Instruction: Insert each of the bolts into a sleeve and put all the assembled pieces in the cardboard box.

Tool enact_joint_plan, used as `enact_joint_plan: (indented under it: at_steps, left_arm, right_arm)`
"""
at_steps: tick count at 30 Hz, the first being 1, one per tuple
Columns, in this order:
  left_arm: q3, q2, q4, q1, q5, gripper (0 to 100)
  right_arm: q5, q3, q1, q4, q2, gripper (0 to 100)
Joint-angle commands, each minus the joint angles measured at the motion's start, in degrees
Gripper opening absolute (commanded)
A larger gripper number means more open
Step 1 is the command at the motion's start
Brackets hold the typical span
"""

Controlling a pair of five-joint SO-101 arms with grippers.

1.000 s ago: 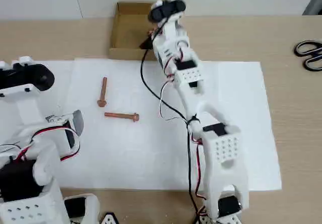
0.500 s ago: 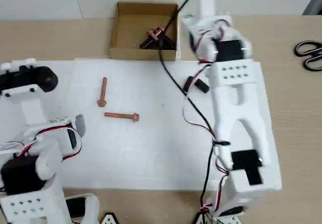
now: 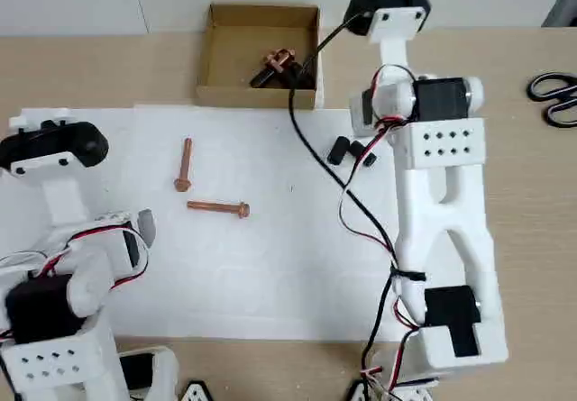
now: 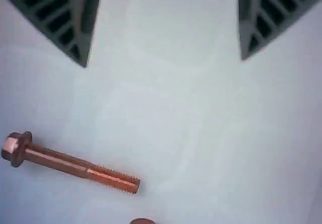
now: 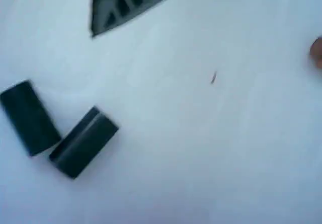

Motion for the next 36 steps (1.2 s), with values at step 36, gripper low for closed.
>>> enact_joint_plan:
  at_steps: [36]
  left_arm:
    - [-0.04, 0.0, -0.62, -0.18, 0.0, 18]
  right_arm:
    - [23.82, -13.89, 0.04, -9.19, 36.79, 20.8]
